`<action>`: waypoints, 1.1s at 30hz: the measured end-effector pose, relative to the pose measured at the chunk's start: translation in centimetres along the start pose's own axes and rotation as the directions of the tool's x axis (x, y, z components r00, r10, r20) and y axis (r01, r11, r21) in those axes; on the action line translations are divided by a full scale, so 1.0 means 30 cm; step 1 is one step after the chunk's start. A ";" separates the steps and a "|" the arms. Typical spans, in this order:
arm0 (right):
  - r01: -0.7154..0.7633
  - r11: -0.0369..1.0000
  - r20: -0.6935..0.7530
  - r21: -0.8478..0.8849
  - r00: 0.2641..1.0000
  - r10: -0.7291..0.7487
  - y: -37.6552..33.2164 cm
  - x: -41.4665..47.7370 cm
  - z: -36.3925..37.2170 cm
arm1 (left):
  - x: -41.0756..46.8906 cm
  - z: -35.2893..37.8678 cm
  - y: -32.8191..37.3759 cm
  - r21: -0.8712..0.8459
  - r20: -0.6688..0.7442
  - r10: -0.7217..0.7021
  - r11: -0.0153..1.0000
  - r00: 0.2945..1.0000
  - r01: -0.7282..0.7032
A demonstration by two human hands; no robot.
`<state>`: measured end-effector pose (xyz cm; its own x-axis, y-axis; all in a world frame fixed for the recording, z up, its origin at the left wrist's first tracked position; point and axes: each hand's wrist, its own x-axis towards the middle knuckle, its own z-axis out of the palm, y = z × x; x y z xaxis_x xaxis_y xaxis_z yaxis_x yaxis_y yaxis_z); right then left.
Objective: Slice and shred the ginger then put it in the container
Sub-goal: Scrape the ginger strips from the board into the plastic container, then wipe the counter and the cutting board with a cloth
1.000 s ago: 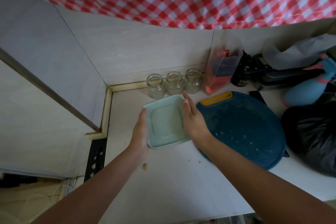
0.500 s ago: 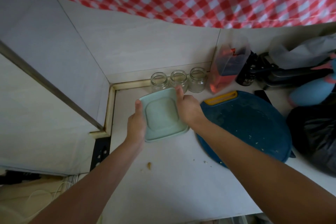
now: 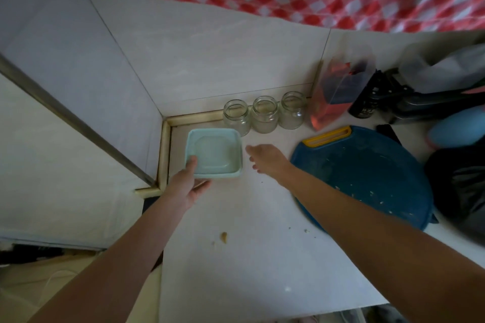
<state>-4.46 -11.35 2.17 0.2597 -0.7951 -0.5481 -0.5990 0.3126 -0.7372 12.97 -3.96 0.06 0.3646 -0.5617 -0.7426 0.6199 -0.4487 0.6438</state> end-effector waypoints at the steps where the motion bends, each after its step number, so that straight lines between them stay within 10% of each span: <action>1: 0.011 0.999 -0.002 -0.052 1.000 -0.011 0.031 -0.003 -0.002 | 0.021 -0.010 0.006 -0.014 -0.042 -0.004 1.000 0.999 0.004; 16: 0.070 0.996 -0.320 -0.052 0.944 -0.083 0.291 -0.166 -0.146 | 0.126 0.001 0.069 0.021 -0.195 0.165 0.986 0.967 -0.164; 23: -0.021 0.986 -0.769 0.166 0.623 0.143 0.529 -0.315 -0.387 | -0.005 0.315 -0.153 0.442 0.231 0.013 0.889 0.973 -0.117; 27: -0.087 0.905 -0.791 0.417 0.456 0.409 0.673 -0.401 -0.457 | -0.046 0.479 -0.266 0.636 0.354 -0.089 0.753 0.931 -0.170; 33: -0.020 0.643 -0.500 0.765 0.611 0.614 0.829 -0.409 -0.444 | 0.048 0.573 -0.344 0.727 0.278 -0.105 0.673 0.955 -0.138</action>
<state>-32.65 -0.75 -4.18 -0.5873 -0.5539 -0.5901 0.1891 0.6151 -0.7655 -4.86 -12.08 -4.47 0.0898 -0.6823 -0.7255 -0.1384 -0.7299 0.6694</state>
